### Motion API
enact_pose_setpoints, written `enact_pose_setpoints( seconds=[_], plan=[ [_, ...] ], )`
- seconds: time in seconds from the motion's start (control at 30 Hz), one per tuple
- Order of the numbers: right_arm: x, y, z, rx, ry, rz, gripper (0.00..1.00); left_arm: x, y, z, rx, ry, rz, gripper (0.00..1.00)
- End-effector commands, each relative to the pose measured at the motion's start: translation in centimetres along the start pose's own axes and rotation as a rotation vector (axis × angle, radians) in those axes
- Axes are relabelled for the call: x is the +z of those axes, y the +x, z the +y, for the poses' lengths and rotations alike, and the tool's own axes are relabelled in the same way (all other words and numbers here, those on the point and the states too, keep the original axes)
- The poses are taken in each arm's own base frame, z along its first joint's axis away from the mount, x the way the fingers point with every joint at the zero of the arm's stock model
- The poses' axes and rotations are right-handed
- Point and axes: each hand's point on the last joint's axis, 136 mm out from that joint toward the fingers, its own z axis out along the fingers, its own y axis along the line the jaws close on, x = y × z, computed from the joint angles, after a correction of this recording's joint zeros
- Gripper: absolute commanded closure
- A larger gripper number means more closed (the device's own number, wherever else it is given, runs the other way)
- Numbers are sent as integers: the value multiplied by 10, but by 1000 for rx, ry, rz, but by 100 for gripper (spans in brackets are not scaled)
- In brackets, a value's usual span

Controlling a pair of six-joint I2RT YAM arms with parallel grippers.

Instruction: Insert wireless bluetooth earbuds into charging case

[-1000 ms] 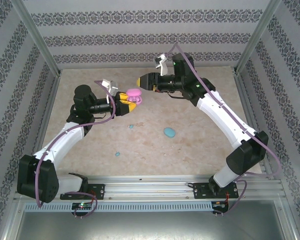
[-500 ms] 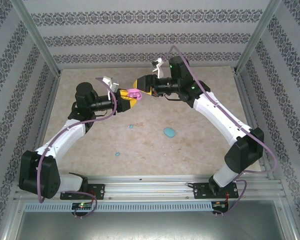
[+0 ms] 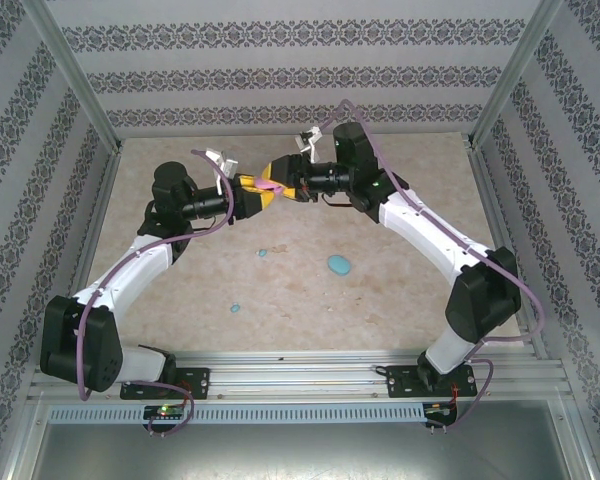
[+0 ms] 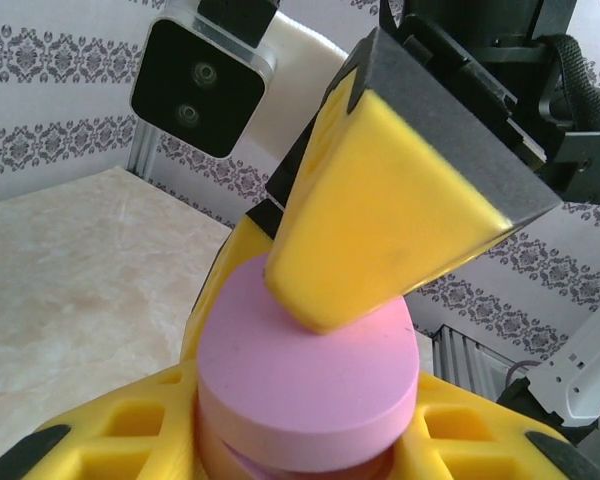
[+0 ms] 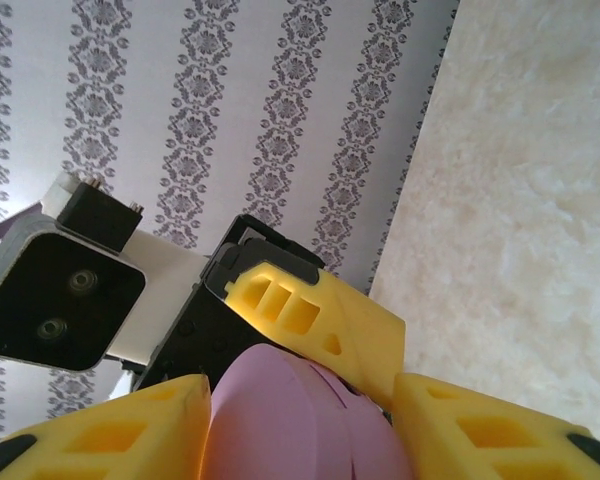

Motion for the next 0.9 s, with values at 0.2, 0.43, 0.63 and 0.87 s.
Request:
enact_pose_setpoints(
  seconds=[0.2,0.43,0.63,0.87],
  plan=[
    [8,1,15,56,-120,36,65,2,-19,-3,73,4,-31,94],
    [11,-4,15,109,-167,42,75,3,-17,-8,88,28,-20,84],
    [14,-6,13,152,-192,62,80,3,-17,-12,99,51,-14,77],
    [16,-3,9,171,-189,81,81,4,-17,-13,101,58,-11,68]
  ],
)
